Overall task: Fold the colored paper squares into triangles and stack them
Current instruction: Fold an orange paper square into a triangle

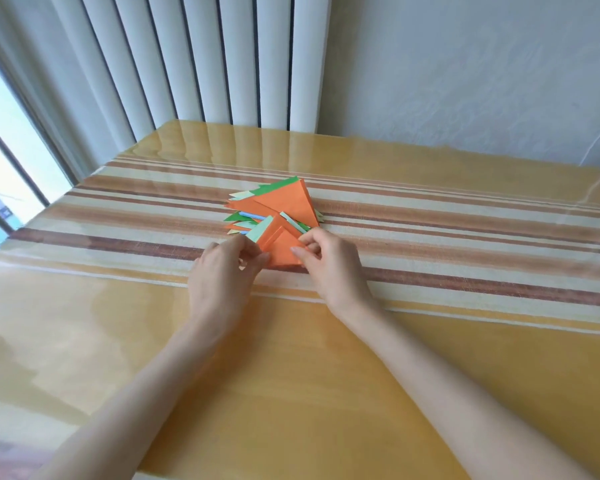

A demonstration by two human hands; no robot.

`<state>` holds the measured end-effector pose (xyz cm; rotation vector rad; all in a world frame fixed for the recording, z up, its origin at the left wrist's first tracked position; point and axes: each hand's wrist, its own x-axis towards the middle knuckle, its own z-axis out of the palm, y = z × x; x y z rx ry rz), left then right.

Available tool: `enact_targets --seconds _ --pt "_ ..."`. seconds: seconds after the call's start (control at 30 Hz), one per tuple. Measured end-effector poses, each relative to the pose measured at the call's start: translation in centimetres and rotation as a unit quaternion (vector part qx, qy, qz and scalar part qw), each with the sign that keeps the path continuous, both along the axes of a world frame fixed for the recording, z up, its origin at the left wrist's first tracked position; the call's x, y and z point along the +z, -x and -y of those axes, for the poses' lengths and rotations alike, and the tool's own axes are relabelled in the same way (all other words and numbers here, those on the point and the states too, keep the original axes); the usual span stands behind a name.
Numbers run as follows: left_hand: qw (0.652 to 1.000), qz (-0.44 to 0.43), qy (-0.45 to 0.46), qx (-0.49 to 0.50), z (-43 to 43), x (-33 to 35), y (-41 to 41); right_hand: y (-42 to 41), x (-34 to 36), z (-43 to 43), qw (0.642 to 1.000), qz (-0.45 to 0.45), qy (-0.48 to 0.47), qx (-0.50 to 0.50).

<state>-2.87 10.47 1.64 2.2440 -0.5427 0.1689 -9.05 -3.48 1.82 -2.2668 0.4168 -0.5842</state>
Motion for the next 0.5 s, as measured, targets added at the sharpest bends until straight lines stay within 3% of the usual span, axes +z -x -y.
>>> enact_targets --seconds 0.13,0.3,0.4,0.5 --pt "0.996 0.037 -0.078 0.026 0.6 -0.6 -2.0 -2.1 -0.5 0.1 0.995 -0.045 0.085 -0.021" --pt "0.996 0.024 -0.084 0.035 0.6 -1.3 -2.7 -2.5 -1.0 -0.1 0.985 -0.029 0.171 -0.020" --pt "0.995 0.008 -0.092 0.029 0.5 -1.5 -2.9 -2.8 -2.1 0.3 0.959 -0.041 0.273 -0.063" --pt "0.995 0.013 -0.099 0.024 0.5 -1.6 -2.8 -2.8 -2.3 0.5 0.949 -0.031 0.299 -0.096"
